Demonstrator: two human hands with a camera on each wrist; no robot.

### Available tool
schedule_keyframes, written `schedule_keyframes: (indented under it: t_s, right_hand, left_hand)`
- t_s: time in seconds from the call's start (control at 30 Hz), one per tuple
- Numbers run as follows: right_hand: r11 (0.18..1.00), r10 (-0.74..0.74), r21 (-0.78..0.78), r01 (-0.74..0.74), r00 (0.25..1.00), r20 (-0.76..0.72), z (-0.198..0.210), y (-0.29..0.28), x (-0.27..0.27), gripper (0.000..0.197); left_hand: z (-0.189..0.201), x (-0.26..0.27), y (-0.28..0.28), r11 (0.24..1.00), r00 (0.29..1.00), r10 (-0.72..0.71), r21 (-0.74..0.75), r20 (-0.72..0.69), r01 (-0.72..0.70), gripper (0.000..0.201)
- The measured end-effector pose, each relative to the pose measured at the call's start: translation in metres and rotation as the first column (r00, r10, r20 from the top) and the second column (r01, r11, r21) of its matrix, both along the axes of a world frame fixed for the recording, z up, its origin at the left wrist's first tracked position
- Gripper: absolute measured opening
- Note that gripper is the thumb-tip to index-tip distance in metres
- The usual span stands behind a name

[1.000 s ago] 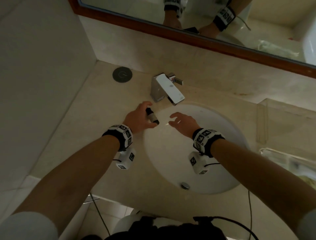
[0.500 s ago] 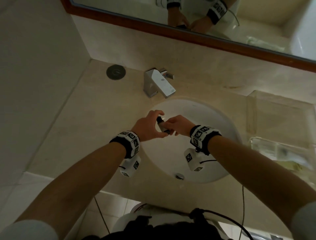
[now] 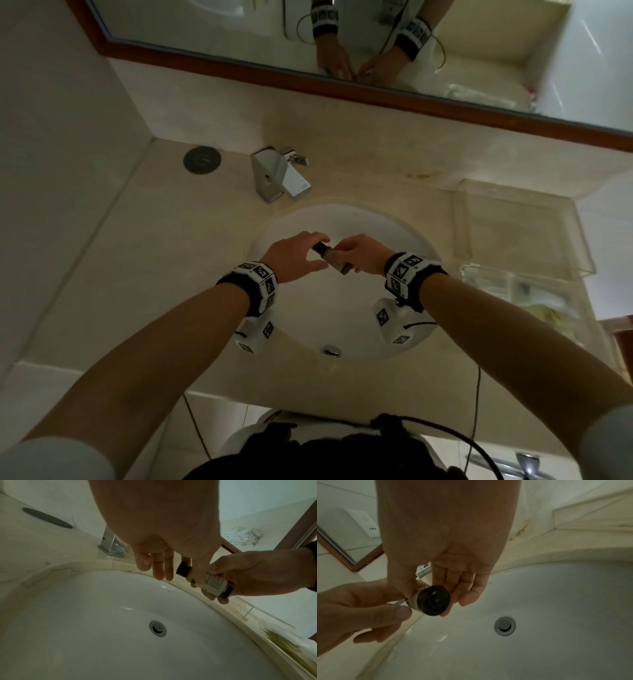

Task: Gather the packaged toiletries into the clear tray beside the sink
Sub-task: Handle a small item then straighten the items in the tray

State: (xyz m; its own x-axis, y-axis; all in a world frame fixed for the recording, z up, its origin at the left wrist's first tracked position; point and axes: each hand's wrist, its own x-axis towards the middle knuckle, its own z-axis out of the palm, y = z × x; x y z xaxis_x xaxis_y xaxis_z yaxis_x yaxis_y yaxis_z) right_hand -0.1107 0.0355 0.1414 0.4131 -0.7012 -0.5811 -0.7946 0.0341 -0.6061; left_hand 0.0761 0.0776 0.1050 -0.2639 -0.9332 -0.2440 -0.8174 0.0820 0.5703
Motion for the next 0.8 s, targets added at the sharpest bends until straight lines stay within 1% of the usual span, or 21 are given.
schedule_keyframes:
  t_s: [0.1, 0.17, 0.47, 0.6, 0.8]
  right_hand:
    - [1.000, 0.009, -0.019, -0.008, 1.000, 0.019, 0.009, 0.000, -0.019, 0.028]
    - [1.000, 0.005, -0.030, -0.004, 1.000, 0.027, 0.013, 0.000, -0.035, 0.027]
    - [0.992, 0.006, -0.124, -0.008, 1.000, -0.018, 0.029, 0.001, -0.102, 0.033]
    - [0.988, 0.033, -0.147, -0.040, 0.998, -0.047, 0.033, 0.004, -0.133, 0.037]
    - [0.987, -0.011, -0.157, 0.012, 1.000, 0.010, 0.034, 0.007, -0.181, 0.031]
  left_hand:
    - [0.004, -0.016, -0.006, 0.999, 0.999, -0.033, -0.034, 0.007, 0.033, 0.039]
    - [0.008, -0.030, -0.009, 0.998, 0.999, -0.052, -0.039, 0.009, 0.052, 0.034]
    - [0.022, -0.094, -0.016, 0.999, 1.000, -0.030, -0.027, 0.008, 0.031, 0.028]
    - [0.027, -0.123, -0.017, 0.999, 0.999, -0.039, -0.031, 0.004, 0.039, 0.027]
    - [0.034, -0.170, -0.017, 1.000, 0.998, -0.016, -0.003, -0.065, 0.016, 0.029]
